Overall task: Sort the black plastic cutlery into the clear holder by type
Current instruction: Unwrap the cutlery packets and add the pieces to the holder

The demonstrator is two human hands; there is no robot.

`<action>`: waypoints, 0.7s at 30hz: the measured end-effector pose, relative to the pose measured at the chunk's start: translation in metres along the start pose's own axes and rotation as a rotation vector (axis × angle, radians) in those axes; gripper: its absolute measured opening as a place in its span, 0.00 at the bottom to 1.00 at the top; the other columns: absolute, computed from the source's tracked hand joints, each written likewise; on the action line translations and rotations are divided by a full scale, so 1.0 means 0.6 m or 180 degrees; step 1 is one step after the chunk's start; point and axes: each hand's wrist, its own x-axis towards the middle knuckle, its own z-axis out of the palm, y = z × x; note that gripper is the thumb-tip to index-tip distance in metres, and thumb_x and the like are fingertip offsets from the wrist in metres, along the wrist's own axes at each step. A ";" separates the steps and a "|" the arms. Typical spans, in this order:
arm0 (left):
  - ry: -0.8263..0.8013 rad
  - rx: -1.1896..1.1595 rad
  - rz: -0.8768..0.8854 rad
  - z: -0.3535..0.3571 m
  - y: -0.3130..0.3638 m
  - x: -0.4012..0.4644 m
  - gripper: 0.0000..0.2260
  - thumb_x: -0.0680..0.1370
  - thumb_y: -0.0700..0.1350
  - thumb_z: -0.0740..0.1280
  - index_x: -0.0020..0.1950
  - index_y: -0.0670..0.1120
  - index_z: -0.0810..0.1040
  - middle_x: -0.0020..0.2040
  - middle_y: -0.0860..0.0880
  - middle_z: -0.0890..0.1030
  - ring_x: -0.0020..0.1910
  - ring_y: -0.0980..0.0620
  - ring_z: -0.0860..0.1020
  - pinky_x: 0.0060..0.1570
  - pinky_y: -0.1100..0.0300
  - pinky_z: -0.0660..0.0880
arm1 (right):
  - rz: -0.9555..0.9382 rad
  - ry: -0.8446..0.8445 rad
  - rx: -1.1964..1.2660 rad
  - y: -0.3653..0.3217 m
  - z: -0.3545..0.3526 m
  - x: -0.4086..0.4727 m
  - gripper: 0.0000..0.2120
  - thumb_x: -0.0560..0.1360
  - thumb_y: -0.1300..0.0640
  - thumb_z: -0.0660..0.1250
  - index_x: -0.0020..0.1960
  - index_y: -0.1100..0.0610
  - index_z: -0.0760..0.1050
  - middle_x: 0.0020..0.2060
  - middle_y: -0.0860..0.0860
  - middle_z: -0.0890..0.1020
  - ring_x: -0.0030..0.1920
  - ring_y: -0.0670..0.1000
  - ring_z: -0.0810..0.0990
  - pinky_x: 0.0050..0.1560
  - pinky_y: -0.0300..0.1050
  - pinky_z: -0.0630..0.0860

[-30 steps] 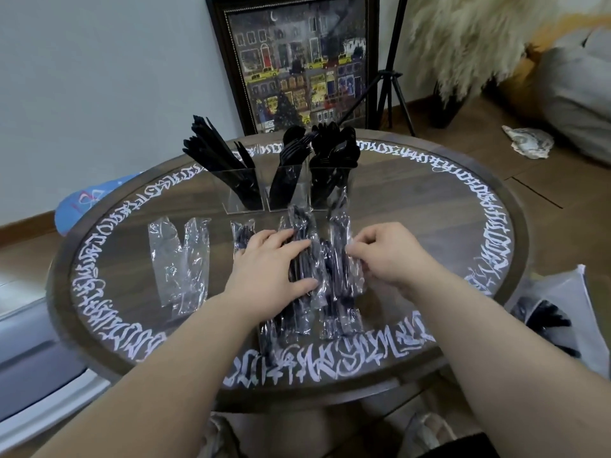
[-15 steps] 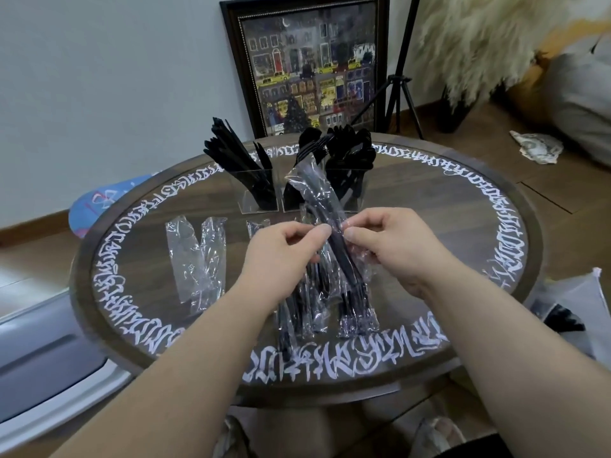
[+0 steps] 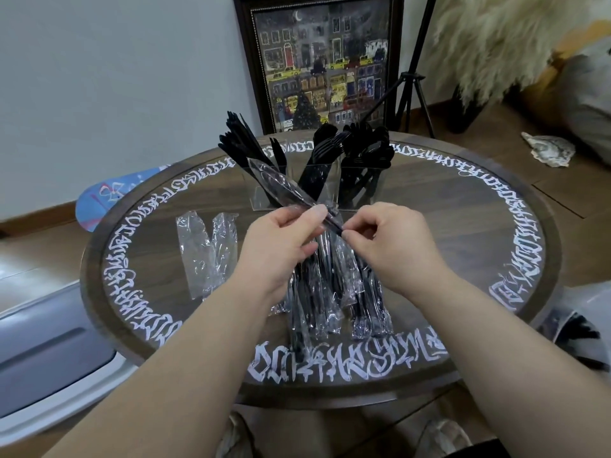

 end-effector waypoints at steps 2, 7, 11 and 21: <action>-0.0055 -0.0068 -0.0127 0.000 0.003 -0.001 0.18 0.72 0.48 0.73 0.57 0.41 0.76 0.49 0.47 0.83 0.48 0.53 0.83 0.50 0.57 0.79 | -0.0264 0.0152 -0.0194 -0.002 0.006 0.001 0.03 0.72 0.58 0.71 0.39 0.54 0.81 0.35 0.46 0.77 0.38 0.48 0.75 0.41 0.42 0.69; 0.0032 -0.0230 -0.0181 -0.002 0.004 0.002 0.05 0.75 0.43 0.70 0.45 0.44 0.76 0.33 0.53 0.82 0.37 0.55 0.81 0.45 0.56 0.79 | -0.0633 -0.0114 -0.0261 -0.010 0.013 -0.001 0.04 0.71 0.55 0.72 0.40 0.53 0.79 0.38 0.46 0.76 0.42 0.48 0.75 0.43 0.45 0.72; 0.0102 -0.0075 -0.0067 -0.010 0.004 0.006 0.05 0.76 0.37 0.67 0.42 0.45 0.75 0.36 0.50 0.82 0.37 0.53 0.78 0.41 0.57 0.77 | -0.0178 0.0030 0.0426 -0.013 0.003 0.005 0.06 0.71 0.48 0.71 0.42 0.50 0.80 0.43 0.45 0.77 0.45 0.46 0.76 0.48 0.45 0.74; -0.0156 -0.0216 0.0002 -0.015 0.001 0.011 0.05 0.75 0.39 0.69 0.50 0.42 0.76 0.46 0.44 0.83 0.44 0.48 0.80 0.41 0.55 0.79 | 0.0344 -0.0370 0.0990 -0.001 0.009 0.011 0.07 0.69 0.58 0.74 0.38 0.49 0.78 0.33 0.44 0.80 0.34 0.43 0.77 0.42 0.39 0.75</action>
